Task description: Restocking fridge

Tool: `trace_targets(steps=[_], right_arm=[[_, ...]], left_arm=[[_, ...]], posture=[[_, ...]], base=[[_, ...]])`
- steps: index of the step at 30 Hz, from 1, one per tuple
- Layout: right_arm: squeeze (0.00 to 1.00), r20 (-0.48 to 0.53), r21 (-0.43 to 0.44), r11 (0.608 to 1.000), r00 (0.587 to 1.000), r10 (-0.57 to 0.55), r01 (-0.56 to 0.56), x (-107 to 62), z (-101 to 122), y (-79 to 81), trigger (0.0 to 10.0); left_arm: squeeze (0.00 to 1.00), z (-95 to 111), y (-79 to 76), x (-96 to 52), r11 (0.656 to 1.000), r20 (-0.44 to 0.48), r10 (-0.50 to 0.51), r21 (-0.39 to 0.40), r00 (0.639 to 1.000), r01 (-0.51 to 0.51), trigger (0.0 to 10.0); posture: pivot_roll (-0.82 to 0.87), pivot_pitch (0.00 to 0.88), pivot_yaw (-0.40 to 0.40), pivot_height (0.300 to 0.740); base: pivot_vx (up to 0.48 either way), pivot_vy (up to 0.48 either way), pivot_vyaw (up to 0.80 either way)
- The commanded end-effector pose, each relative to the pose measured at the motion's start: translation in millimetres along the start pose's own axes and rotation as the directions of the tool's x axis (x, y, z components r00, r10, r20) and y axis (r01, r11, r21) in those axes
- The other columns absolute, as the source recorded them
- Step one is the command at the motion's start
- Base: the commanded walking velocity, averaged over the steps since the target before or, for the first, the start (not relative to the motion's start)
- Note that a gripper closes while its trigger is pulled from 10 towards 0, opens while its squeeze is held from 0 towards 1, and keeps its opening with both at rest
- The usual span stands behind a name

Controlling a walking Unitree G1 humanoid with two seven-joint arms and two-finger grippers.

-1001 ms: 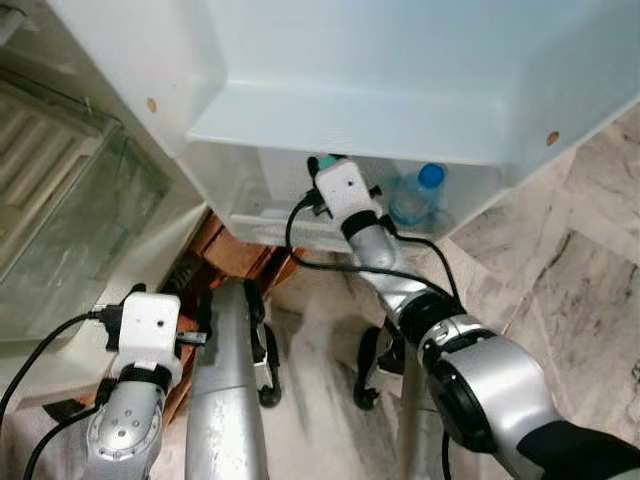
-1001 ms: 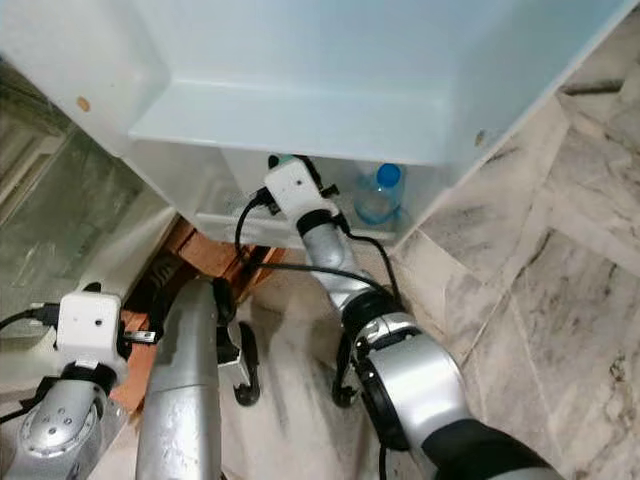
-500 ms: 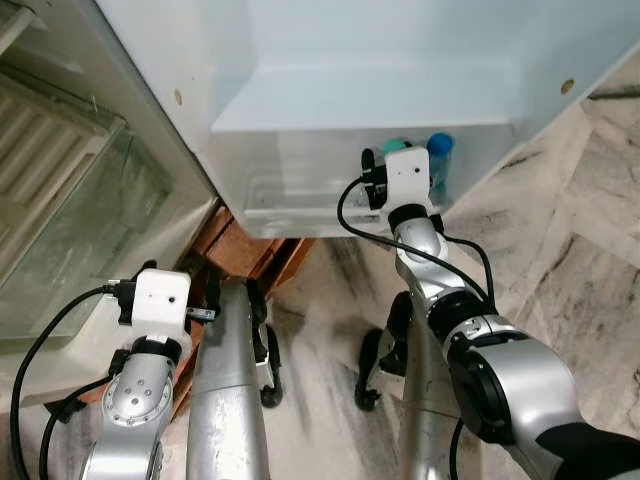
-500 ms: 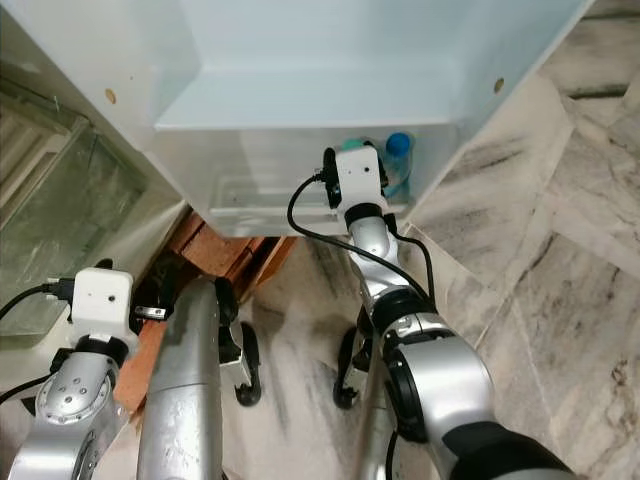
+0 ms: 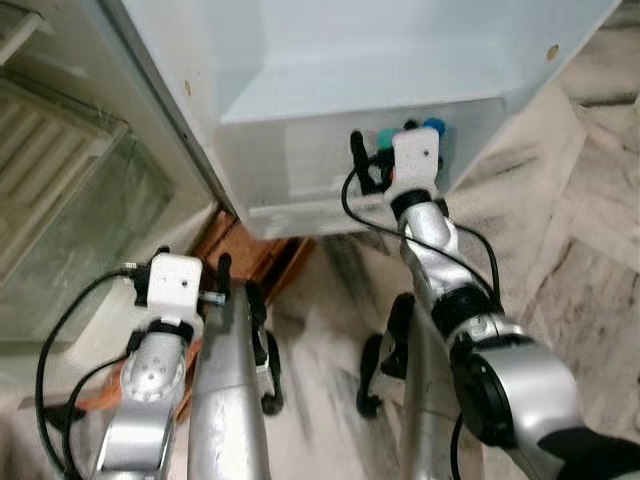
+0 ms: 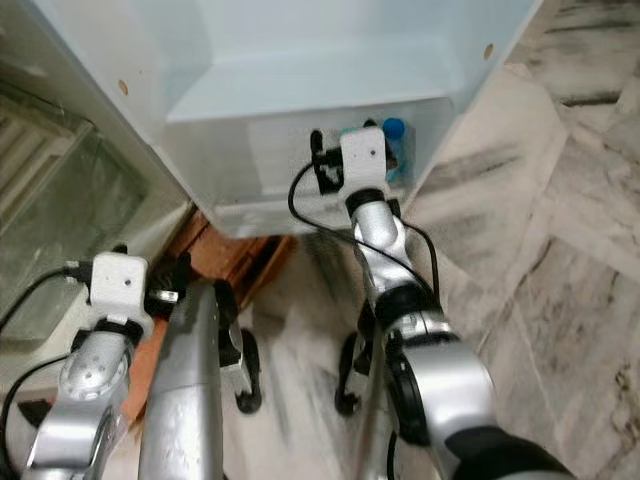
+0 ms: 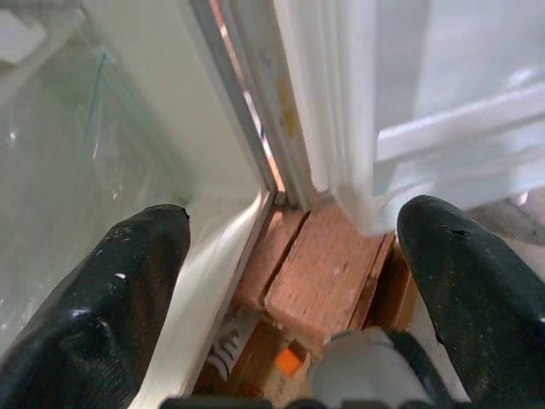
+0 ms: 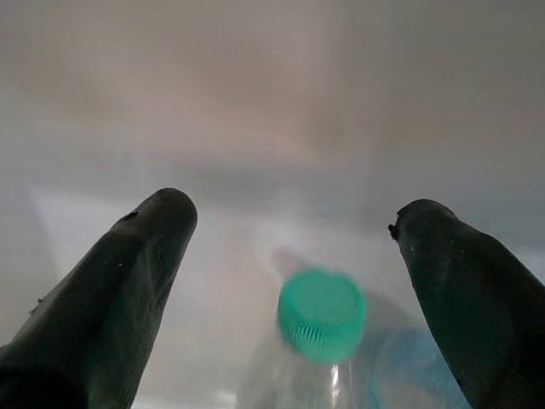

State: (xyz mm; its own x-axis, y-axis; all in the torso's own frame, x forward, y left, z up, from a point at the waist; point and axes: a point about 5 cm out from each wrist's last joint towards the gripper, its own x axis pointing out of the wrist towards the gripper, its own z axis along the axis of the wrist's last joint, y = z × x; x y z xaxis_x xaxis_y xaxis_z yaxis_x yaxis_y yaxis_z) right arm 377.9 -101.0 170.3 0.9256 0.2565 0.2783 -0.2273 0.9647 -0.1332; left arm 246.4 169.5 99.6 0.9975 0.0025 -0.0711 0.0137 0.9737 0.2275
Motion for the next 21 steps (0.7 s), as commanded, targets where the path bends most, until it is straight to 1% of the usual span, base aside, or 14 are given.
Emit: trace_targets(steps=[1, 3, 5, 6, 7, 8, 9, 10, 11, 13, 14, 15, 17, 21], right_arm=[[1.0, -0.003, 0.015, 1.0, 1.0, 0.02, -0.02, -9.8, -5.4, 0.7, 10.0], [1.0, -0.009, 0.037, 0.999, 0.999, 0.031, -0.031, -17.7, -9.9, 1.8, 10.0], [1.0, -0.017, 0.048, 0.998, 0.999, 0.043, -0.042, -32.2, -16.8, 4.5, 10.0], [1.0, -0.017, 0.048, 0.998, 0.999, 0.043, -0.042, -32.2, -16.8, 4.5, 10.0], [1.0, -0.011, 0.052, 0.997, 0.999, 0.051, -0.05, -52.1, -21.2, 7.5, 10.0], [1.0, -0.012, 0.07, 0.997, 0.999, 0.043, -0.042, -66.3, -22.0, 7.4, 10.0], [1.0, -0.012, 0.07, 0.997, 0.999, 0.043, -0.042, -66.3, -22.0, 7.4, 10.0], [1.0, -0.019, 0.099, 0.995, 0.999, 0.03, -0.028, -76.4, -22.7, 6.2, 10.0], [0.0, -0.03, 0.064, 0.998, 0.999, 0.029, -0.027, -86.6, -25.8, 4.3, 10.0], [0.0, -0.043, 0.044, 0.999, 0.999, 0.028, -0.026, -90.9, -27.5, 3.4, 10.0], [0.0, -0.096, 0.055, 0.998, 0.995, -0.004, 0.009, -95.9, -33.7, 0.0, 10.0], [0.0, -0.096, 0.055, 0.998, 0.995, -0.004, 0.009, -95.9, -33.7, 0.0, 10.0], [0.0, -0.154, 0.089, 0.994, 0.987, -0.046, 0.06, -111.6, -37.7, -10.8, 10.0], [0.0, -0.123, 0.092, 0.994, 0.991, -0.049, 0.061, -115.1, -28.6, -16.2, 10.0]], left_arm=[[0.0, -6.9, -2.5, -3.7, 1.0, -0.017, 0.005, -0.012, 1.0, -0.005, 10.0], [0.0, -9.3, -2.8, -3.7, 1.0, -0.021, 0.01, -0.015, 1.0, -0.011, 10.0], [0.0, -12.6, -2.9, -3.4, 1.0, -0.027, 0.016, -0.02, 0.999, -0.017, 10.0], [0.0, -12.6, -2.9, -3.4, 1.0, -0.027, 0.016, -0.02, 0.999, -0.017, 10.0], [0.0, -13.6, -3.2, -2.2, 0.999, -0.026, 0.023, -0.027, 0.999, -0.024, 10.0], [0.0, -12.8, -3.8, -0.7, 0.999, -0.017, 0.025, -0.03, 1.0, -0.026, 10.0], [0.0, -12.8, -3.8, -0.7, 0.999, -0.017, 0.025, -0.03, 1.0, -0.026, 10.0], [0.0, -11.6, -4.3, 0.7, 0.999, -0.006, 0.027, -0.032, 1.0, -0.027, 10.0], [0.0, -10.0, -4.2, 1.9, 0.999, 0.005, 0.03, -0.036, 1.0, -0.03, 10.0], [0.0, -9.4, -4.2, 2.2, 0.999, 0.01, 0.032, -0.04, 0.999, -0.031, 10.0], [0.0, -9.4, -3.6, 2.6, 0.999, 0.012, 0.035, -0.041, 0.999, -0.034, 10.0], [0.0, -9.4, -3.6, 2.6, 0.999, 0.012, 0.035, -0.041, 0.999, -0.034, 10.0], [0.0, -12.4, -3.1, 3.8, 0.999, 0.011, 0.029, -0.04, 1.0, -0.029, 10.0], [0.0, -15.9, -4.9, 5.3, 0.999, 0.01, 0.01, -0.041, 1.0, -0.009, 10.0]], posture=[[0.16, 0.166, 0.024, 0.547], [0.15, 0.158, 0.021, 0.547], [0.13, 0.142, 0.016, 0.547], [0.13, 0.142, 0.016, 0.547], [0.12, 0.124, 0.014, 0.547], [0.12, 0.113, 0.015, 0.547], [0.12, 0.113, 0.015, 0.547], [0.11, 0.101, 0.014, 0.547], [0.1, 0.094, 0.022, 0.547], [0.1, 0.094, 0.022, 0.547], [0.1, 0.087, 0.029, 0.547], [0.1, 0.087, 0.029, 0.547], [0.08, 0.069, 0.041, 0.547], [0.08, 0.057, 0.042, 0.547]], base=[[0.0, 0.0, 0.0], [0.0, 0.0, 0.0], [0.0, 0.0, 0.0], [0.0, 0.0, 0.0], [0.0, 0.0, 0.0], [0.0, 0.0, 0.0], [0.0, 0.0, 0.0], [0.0, 0.0, 0.0], [0.0, 0.0, 0.0], [0.0, 0.0, 0.0], [0.0, 0.0, 0.0], [0.0, 0.0, 0.0], [0.0, 0.0, 0.0], [0.0, 0.0, 0.0]])
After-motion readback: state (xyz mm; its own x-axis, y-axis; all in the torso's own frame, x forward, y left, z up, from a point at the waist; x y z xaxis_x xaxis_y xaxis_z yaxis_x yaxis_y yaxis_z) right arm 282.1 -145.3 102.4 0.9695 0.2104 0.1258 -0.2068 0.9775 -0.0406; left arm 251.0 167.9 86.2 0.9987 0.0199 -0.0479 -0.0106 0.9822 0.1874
